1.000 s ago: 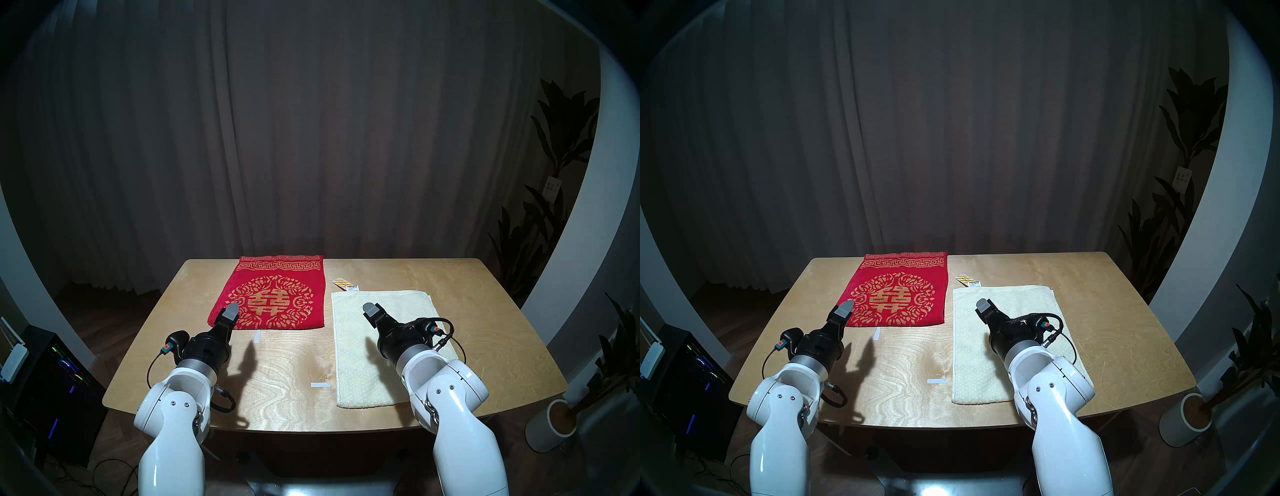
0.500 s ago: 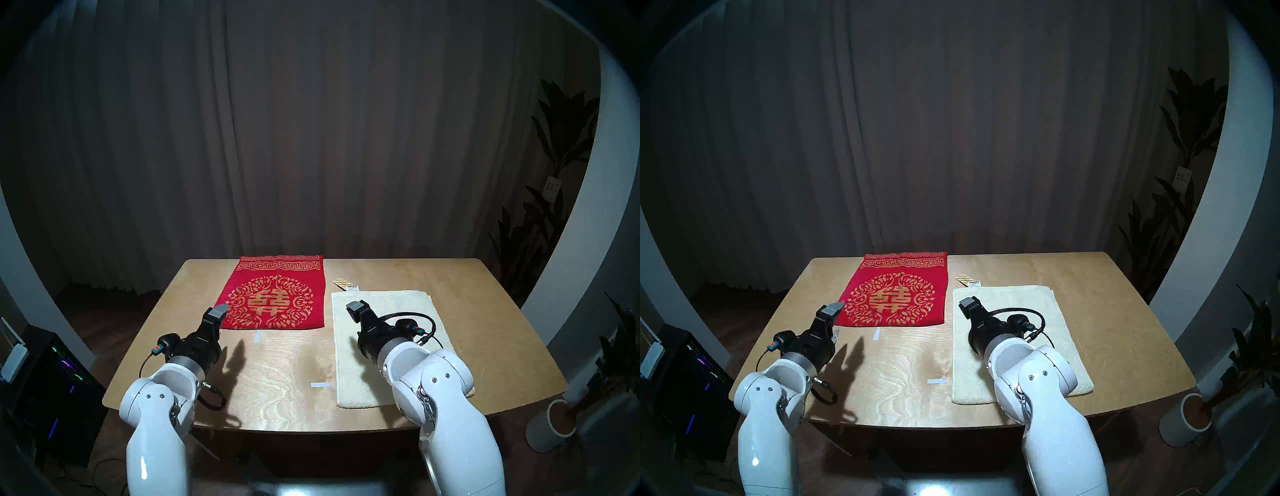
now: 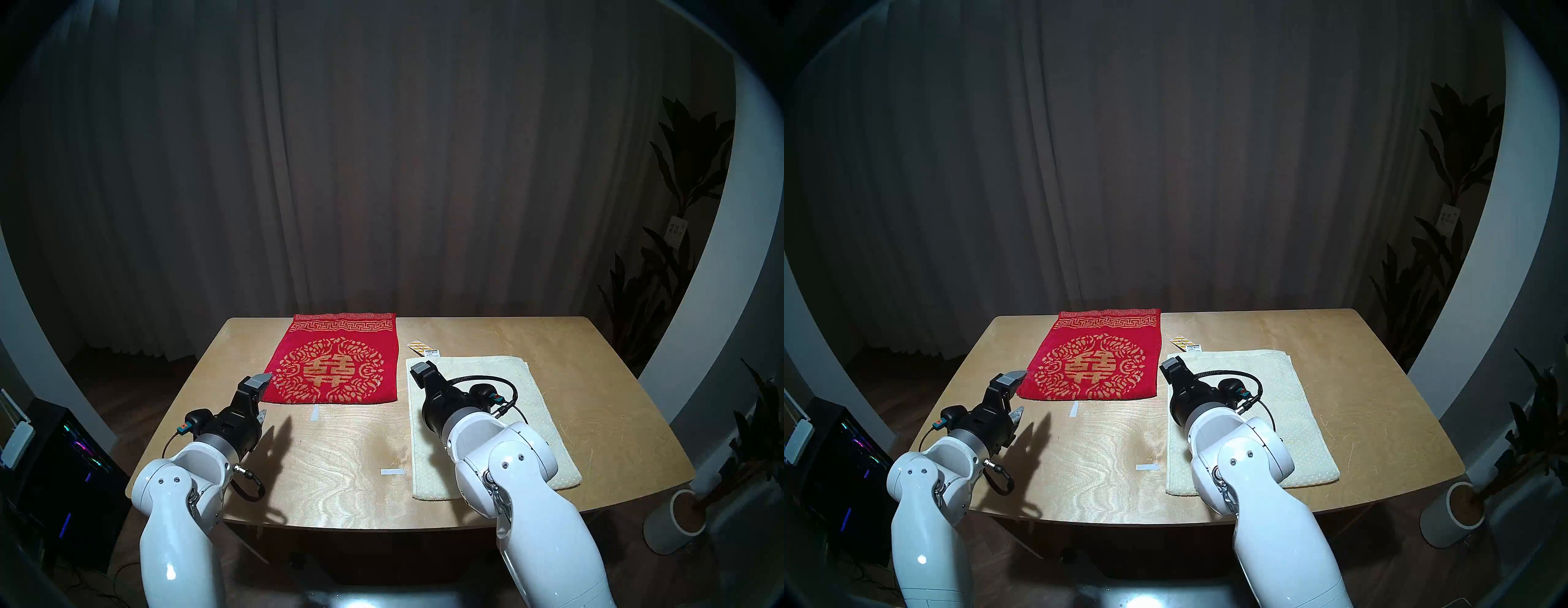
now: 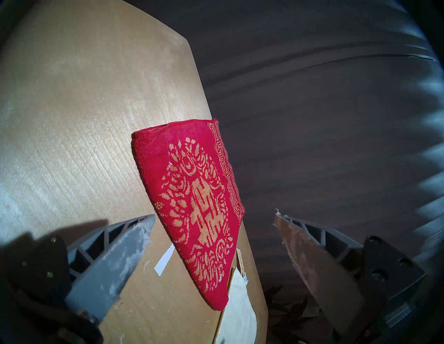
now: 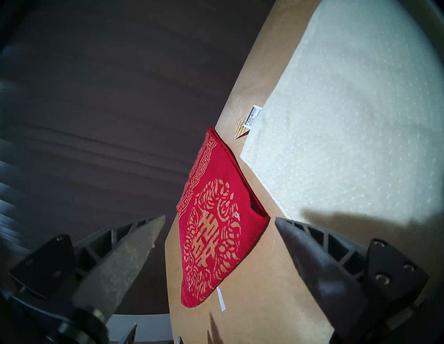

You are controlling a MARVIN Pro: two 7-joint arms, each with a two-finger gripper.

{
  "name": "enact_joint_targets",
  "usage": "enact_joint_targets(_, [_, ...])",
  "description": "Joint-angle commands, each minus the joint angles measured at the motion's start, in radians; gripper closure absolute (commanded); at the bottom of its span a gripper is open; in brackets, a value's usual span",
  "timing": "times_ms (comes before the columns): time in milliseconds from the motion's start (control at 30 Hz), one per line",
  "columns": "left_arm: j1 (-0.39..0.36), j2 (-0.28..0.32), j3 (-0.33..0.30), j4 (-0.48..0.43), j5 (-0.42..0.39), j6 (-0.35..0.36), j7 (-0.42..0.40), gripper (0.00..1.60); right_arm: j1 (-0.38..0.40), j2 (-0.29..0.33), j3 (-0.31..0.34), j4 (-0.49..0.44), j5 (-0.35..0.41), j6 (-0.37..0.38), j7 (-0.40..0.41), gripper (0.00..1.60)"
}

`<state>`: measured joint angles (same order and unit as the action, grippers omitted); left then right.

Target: Fold each towel twice and stack them on table

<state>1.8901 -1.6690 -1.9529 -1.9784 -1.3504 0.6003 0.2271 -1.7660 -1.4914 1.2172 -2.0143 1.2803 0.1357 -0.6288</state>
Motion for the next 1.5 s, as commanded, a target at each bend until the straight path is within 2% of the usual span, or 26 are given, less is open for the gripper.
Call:
enact_joint_targets(0, [-0.019,-0.002,0.001,-0.023,-0.025,0.007,0.004,0.00,0.020,0.003,-0.015,-0.013,-0.028,-0.028,0.019,0.00])
enact_joint_targets(33, [-0.019,-0.001,0.002,-0.014,-0.053,0.001,0.008,0.00,0.028,-0.004,-0.008,-0.010,0.048,-0.036,-0.012,0.00])
enact_joint_targets(200, [-0.018,-0.002,-0.001,0.009,-0.096,0.005,-0.005,0.00,0.053,-0.006,-0.022,0.002,0.171,-0.095,-0.061,0.00])
enact_joint_targets(233, [-0.017,-0.003,-0.003,0.015,-0.121,0.010,-0.014,0.00,0.055,-0.007,-0.021,0.000,0.211,-0.097,-0.072,0.00])
enact_joint_targets(367, [-0.013,-0.005,-0.005,0.030,-0.179,0.004,0.002,0.00,0.072,-0.008,-0.034,0.000,0.288,-0.134,-0.112,0.00])
enact_joint_targets(467, [-0.016,-0.004,-0.005,0.036,-0.211,-0.007,0.026,0.00,0.087,0.000,-0.062,0.008,0.302,-0.174,-0.121,0.00])
enact_joint_targets(533, [-0.021,-0.004,-0.005,0.035,-0.244,-0.029,0.072,0.00,0.099,0.004,-0.082,0.011,0.275,-0.212,-0.138,0.00])
enact_joint_targets(700, [-0.035,0.002,0.003,0.033,-0.235,-0.084,0.185,0.00,0.124,-0.008,-0.088,0.043,0.272,-0.252,-0.159,0.00])
enact_joint_targets(767, [-0.041,0.005,0.005,0.037,-0.236,-0.105,0.213,0.00,0.131,-0.014,-0.086,0.052,0.292,-0.260,-0.162,0.00])
enact_joint_targets(1033, [-0.080,0.018,0.016,0.077,-0.248,-0.134,0.262,0.00,0.175,-0.023,-0.114,0.110,0.306,-0.284,-0.143,0.00])
enact_joint_targets(1200, [-0.102,0.032,0.025,0.093,-0.239,-0.125,0.296,0.00,0.196,-0.025,-0.135,0.155,0.311,-0.306,-0.125,0.00])
enact_joint_targets(1233, [-0.104,0.033,0.025,0.103,-0.244,-0.125,0.275,0.00,0.202,-0.026,-0.139,0.166,0.313,-0.312,-0.127,0.00])
enact_joint_targets(1467, [-0.129,0.060,0.029,0.134,-0.248,-0.116,0.290,0.00,0.223,-0.033,-0.154,0.215,0.311,-0.334,-0.105,0.00])
